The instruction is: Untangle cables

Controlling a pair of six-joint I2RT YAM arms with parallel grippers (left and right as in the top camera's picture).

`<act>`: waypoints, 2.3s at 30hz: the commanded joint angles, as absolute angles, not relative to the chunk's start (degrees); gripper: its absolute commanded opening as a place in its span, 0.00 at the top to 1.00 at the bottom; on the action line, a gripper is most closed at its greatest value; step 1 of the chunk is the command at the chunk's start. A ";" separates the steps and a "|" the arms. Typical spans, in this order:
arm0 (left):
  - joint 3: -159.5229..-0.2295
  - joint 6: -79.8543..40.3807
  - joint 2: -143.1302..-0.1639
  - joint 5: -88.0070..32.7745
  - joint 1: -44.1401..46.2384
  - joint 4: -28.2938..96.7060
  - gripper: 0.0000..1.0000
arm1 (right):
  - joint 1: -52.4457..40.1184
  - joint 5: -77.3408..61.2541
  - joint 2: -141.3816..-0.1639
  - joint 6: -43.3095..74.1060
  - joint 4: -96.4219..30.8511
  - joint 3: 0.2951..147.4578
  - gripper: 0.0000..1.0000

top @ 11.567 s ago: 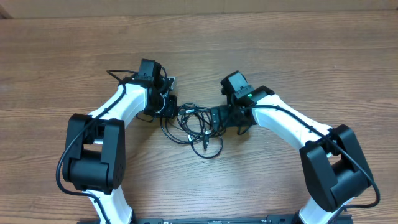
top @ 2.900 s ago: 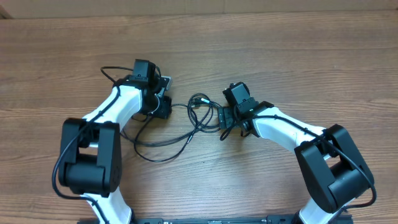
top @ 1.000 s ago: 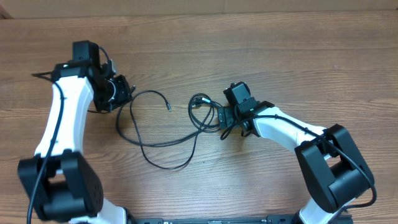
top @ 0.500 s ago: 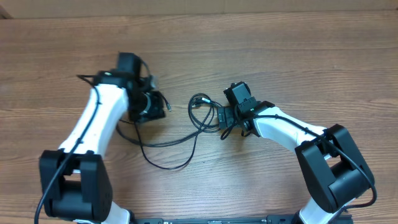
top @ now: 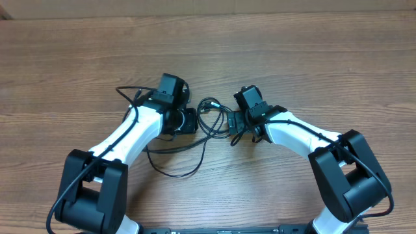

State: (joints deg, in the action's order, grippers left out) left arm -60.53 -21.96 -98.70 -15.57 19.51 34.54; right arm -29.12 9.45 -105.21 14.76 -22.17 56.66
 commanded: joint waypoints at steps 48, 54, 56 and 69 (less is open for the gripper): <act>-55.86 -23.40 -99.33 -10.04 21.45 25.65 0.58 | -28.75 8.99 -106.87 14.70 -23.42 54.33 0.00; -55.86 -23.40 -99.33 -10.04 21.45 25.65 0.58 | -28.75 8.99 -106.87 14.70 -23.42 54.33 0.00; -55.86 -23.40 -99.33 -9.98 21.45 25.65 0.59 | -28.75 8.99 -106.87 14.70 -23.42 54.33 0.00; -55.86 -23.40 -99.33 -9.85 21.45 25.61 0.61 | -28.75 7.51 -106.85 14.74 -25.39 54.37 0.00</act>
State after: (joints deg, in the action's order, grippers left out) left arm -56.38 -22.59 -98.70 -10.61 21.04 25.82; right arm -29.12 9.43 -105.21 14.76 -22.70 56.66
